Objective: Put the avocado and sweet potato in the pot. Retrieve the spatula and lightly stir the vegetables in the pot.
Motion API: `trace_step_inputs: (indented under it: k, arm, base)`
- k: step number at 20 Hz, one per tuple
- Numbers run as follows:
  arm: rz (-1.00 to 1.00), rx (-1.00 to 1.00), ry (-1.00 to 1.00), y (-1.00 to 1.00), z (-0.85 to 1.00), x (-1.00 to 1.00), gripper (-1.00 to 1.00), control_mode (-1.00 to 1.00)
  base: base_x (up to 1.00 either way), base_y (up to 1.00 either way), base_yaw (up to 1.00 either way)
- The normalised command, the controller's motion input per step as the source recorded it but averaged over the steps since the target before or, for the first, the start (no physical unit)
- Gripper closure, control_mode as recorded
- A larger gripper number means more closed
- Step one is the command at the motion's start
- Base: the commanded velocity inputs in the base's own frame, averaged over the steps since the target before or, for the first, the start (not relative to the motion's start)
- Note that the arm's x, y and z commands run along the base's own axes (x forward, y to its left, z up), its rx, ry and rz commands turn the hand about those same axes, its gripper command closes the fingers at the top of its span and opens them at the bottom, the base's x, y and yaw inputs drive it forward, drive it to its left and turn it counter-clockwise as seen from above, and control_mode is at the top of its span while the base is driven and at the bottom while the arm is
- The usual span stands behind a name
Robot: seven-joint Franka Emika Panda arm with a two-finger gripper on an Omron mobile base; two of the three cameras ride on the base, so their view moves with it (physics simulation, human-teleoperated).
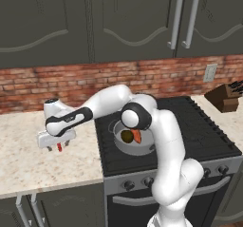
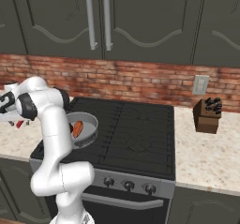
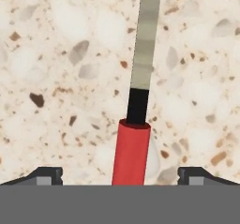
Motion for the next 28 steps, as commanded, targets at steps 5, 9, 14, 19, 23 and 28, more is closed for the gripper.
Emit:
trace_step_inputs:
  k: [5, 9, 14, 19, 23, 28]
  arm:
    - [0.0, 0.0, 0.02, 0.0, 0.0, 0.0, 1.0, -1.0]
    - [0.0, 0.0, 0.0, 0.0, 0.0, 0.0, 1.0, -1.0]
    - [0.0, 0.0, 0.01, 0.0, -0.02, -0.12, 1.0, -1.0]
    - [0.0, 0.01, -0.12, -0.14, 0.0, -0.89, 1.0, -1.0]
    - [0.0, 0.02, -0.23, -0.23, 0.11, -0.91, 1.0, -1.0]
    - [0.0, 0.01, -0.23, -0.26, 0.65, -0.68, 1.0, -1.0]
  base:
    - [0.0, 0.0, 0.0]
    - [0.0, 0.0, 0.0]
    - [0.0, 0.0, 0.0]
    - [0.0, 0.0, 0.0]
    - [0.0, 0.0, 0.0]
    - [0.0, 0.0, 0.0]
